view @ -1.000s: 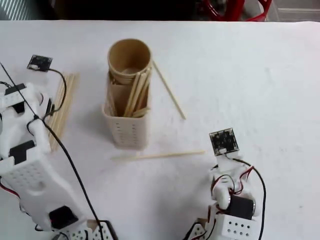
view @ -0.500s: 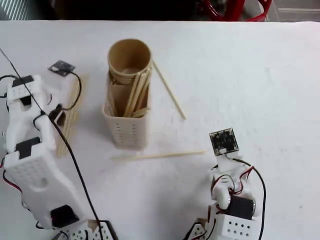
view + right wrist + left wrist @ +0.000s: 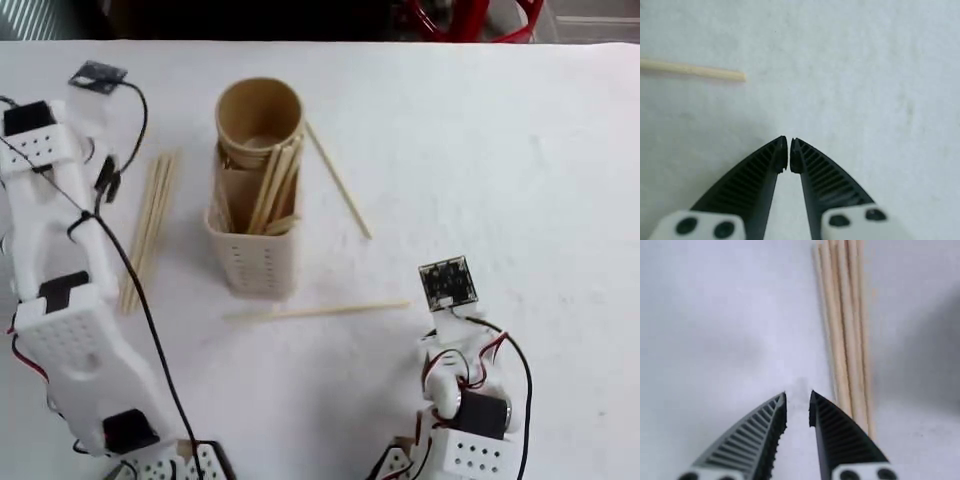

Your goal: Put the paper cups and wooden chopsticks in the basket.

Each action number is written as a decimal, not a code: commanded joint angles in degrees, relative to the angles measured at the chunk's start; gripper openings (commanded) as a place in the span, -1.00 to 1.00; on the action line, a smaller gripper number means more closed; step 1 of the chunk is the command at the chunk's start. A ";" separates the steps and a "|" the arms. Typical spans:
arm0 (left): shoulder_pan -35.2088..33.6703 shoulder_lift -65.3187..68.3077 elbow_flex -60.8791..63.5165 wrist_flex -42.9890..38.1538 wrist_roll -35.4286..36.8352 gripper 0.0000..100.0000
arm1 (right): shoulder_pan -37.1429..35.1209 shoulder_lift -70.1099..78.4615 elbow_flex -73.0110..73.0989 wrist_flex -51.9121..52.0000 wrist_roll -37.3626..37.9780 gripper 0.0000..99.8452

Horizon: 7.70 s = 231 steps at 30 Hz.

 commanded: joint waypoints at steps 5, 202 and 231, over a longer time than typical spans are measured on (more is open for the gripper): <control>6.73 -4.09 4.40 -5.36 2.55 -0.80 | 0.66 -0.40 0.53 0.13 0.53 -0.95; 28.97 -83.56 55.56 -39.47 19.60 -0.77 | 0.57 -0.40 0.53 0.13 0.53 -0.95; 3.30 -22.64 44.13 -22.42 3.16 -0.76 | 0.66 -0.40 0.53 0.13 0.53 -0.95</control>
